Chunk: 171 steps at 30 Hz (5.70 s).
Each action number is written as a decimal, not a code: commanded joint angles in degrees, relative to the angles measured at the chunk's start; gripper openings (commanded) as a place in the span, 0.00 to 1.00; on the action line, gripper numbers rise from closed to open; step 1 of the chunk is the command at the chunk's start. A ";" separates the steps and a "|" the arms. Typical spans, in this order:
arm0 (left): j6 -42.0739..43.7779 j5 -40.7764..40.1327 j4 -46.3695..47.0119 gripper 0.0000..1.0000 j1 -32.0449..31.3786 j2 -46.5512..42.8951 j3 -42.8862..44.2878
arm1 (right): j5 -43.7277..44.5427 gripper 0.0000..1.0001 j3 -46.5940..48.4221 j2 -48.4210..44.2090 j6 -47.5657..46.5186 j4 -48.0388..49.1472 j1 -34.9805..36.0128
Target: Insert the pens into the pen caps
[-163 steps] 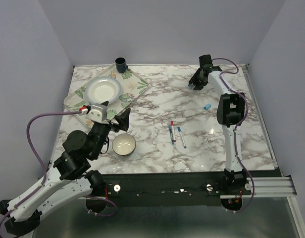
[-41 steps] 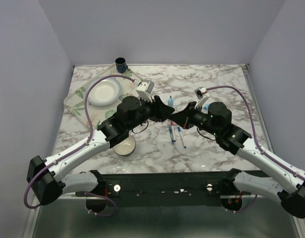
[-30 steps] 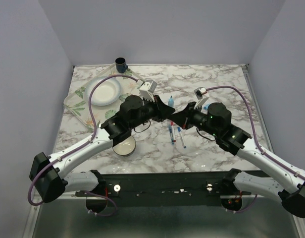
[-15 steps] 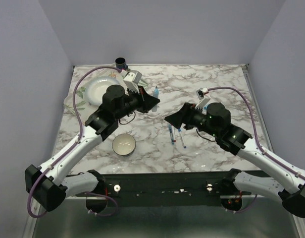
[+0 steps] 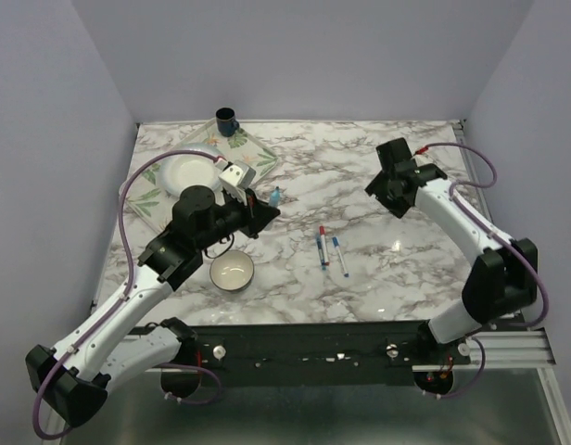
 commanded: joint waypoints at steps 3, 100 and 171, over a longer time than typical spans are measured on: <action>1.03 -0.59 0.47 0.00 -0.13 -1.71 -0.20 | 9.16 0.70 11.71 16.46 7.53 -13.91 -8.61; 1.21 4.22 3.01 0.00 -0.22 -1.63 -1.70 | -26.59 0.01 -13.94 -2.58 -29.46 23.09 -12.93; -10.74 29.29 21.30 0.00 -4.18 -1.63 -5.74 | -34.28 0.01 -37.40 -34.41 -20.84 77.15 27.41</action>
